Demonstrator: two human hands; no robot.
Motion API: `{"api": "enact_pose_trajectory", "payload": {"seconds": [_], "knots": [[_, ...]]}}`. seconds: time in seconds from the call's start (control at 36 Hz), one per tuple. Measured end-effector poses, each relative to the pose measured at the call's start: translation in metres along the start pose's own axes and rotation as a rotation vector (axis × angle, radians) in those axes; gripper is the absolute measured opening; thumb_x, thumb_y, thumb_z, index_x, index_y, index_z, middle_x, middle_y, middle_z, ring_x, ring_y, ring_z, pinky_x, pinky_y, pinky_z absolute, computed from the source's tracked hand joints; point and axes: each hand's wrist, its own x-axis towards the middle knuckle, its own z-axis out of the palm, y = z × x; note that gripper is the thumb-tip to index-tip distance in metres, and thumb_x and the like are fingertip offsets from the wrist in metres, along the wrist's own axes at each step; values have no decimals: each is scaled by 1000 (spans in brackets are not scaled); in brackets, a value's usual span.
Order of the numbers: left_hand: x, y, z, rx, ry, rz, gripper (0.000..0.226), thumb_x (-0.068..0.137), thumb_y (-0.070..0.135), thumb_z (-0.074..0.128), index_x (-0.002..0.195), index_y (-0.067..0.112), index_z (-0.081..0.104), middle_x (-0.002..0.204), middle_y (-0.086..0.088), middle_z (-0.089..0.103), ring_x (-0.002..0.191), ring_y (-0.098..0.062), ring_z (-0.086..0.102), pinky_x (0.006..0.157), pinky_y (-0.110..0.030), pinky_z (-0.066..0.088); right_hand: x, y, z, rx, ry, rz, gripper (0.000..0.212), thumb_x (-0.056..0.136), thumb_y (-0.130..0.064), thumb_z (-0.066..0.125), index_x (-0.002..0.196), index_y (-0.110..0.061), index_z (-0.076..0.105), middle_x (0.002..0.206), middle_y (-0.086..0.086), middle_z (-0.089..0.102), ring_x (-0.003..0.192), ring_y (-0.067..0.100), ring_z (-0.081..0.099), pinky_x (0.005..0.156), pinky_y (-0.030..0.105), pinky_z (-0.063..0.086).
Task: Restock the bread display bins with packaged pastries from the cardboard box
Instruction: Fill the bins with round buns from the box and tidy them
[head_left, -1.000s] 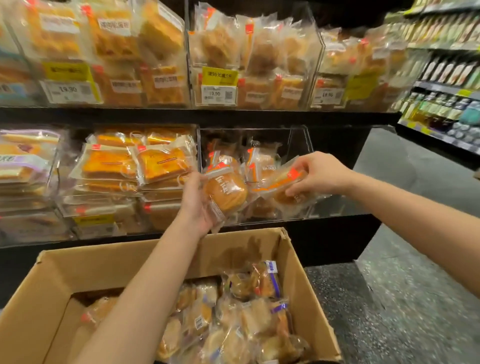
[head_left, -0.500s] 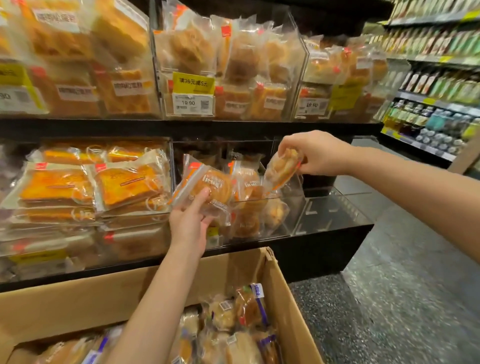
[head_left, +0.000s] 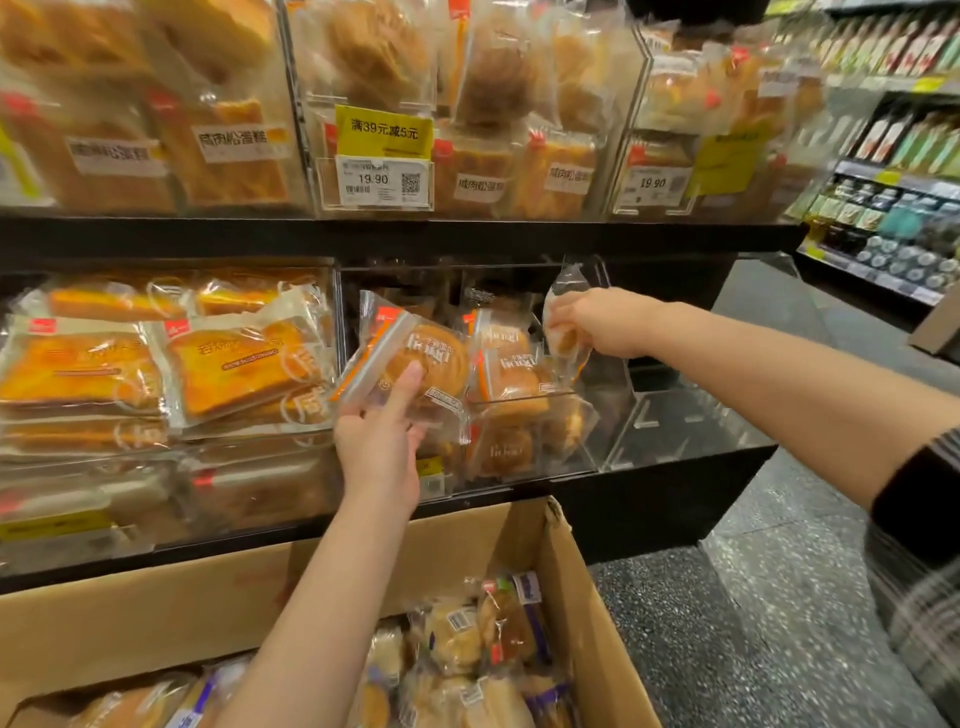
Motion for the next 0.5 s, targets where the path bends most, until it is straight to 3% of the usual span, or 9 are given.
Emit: {"api": "enact_pose_trajectory", "payload": {"seconds": [0.14,0.28,0.42,0.5], "knots": [[2,-1,-2,23,-25,11,50,84,13,68,132,16,52,125,1,64,117,-15,59,103,-43,42,17,-9,17,-1,85,0,49,85,5,58,129,-13,54,138,6,48,120,28,53,99,39,46],[4,-2,-4,19,-37,4,51,84,13,67,132,16,52,125,2,64,119,-14,58,100,-40,43,35,-16,18,-44,157,104,56,84,5,59,135,-12,46,129,10,50,113,31,58,92,39,51],[6,-1,-4,0,-61,0,44,85,11,66,128,18,55,116,4,68,109,-9,63,82,-26,51,37,-23,25,-128,83,101,57,87,4,56,140,-11,38,135,11,49,115,32,56,91,39,51],[5,-1,-5,7,-52,5,39,85,11,67,121,22,56,112,7,69,104,-7,64,79,-25,51,29,-29,16,-227,20,86,52,90,-3,57,138,-13,41,135,7,48,107,26,60,78,32,50]]}}
